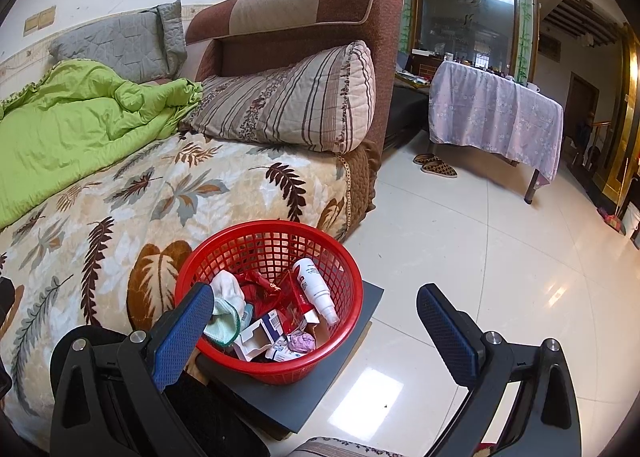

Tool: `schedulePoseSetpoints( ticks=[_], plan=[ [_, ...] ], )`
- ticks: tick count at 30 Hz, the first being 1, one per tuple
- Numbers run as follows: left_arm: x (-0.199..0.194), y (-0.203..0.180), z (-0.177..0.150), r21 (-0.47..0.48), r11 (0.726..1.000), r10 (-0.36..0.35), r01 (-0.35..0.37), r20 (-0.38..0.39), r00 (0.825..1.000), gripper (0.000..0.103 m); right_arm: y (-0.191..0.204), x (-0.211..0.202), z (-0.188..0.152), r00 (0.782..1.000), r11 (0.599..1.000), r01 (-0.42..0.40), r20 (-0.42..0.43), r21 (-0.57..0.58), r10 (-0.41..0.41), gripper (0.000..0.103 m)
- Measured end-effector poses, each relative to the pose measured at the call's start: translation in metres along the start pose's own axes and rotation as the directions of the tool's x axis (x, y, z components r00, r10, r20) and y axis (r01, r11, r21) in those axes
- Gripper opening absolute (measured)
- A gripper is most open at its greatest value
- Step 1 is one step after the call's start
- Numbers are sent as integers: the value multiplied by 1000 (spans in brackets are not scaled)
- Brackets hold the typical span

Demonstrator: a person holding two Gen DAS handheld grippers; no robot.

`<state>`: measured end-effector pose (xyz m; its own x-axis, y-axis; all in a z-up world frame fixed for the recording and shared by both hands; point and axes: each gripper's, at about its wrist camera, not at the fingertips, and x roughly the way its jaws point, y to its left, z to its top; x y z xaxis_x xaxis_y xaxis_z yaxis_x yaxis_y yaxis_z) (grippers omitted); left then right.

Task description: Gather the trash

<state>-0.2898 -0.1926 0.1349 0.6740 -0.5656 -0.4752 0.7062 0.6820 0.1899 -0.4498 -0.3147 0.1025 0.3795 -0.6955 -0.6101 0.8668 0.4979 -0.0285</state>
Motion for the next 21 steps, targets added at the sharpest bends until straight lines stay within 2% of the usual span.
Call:
schedulePoseSetpoints(
  ticks=[21],
  plan=[
    [0, 0, 0, -2, 1000, 3, -3, -2, 1000, 103, 3, 1, -3, 1000, 1000, -1, -3, -2, 1, 103]
  ],
)
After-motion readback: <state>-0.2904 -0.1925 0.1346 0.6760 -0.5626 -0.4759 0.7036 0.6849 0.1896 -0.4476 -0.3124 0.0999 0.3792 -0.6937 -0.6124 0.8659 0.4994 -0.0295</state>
